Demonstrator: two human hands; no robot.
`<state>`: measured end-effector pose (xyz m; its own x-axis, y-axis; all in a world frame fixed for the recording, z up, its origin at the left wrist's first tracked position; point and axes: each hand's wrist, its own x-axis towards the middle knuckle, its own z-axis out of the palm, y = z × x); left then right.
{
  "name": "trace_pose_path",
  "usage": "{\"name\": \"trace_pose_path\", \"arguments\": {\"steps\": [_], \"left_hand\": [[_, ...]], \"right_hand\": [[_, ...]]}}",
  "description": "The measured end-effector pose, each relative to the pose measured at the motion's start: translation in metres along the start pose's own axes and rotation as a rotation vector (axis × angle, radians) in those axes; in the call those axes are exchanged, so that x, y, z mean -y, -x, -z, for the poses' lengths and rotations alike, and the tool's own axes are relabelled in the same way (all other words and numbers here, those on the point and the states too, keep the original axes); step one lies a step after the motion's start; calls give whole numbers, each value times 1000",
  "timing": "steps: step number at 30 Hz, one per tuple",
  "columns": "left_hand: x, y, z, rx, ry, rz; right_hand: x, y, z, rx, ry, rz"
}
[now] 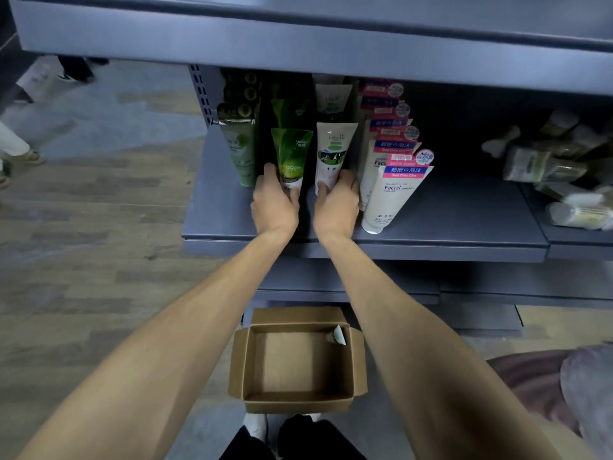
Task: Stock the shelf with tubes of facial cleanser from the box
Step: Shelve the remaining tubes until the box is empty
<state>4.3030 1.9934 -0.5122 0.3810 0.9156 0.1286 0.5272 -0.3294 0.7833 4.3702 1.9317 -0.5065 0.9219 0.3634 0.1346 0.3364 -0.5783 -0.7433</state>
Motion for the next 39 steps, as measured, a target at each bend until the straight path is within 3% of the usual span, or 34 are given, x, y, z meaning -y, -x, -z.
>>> {"name": "trace_pose_path", "arguments": {"steps": [12, 32, 39], "left_hand": [[-7, -18, -9, -11, 4, 26], [-10, -27, -13, 7, -23, 22], [-7, -8, -5, 62, -14, 23]], "right_hand": [[10, -42, -13, 58, 160, -40], [2, -53, -19, 95, 160, -51], [-21, -8, -2, 74, 73, 145]]}}
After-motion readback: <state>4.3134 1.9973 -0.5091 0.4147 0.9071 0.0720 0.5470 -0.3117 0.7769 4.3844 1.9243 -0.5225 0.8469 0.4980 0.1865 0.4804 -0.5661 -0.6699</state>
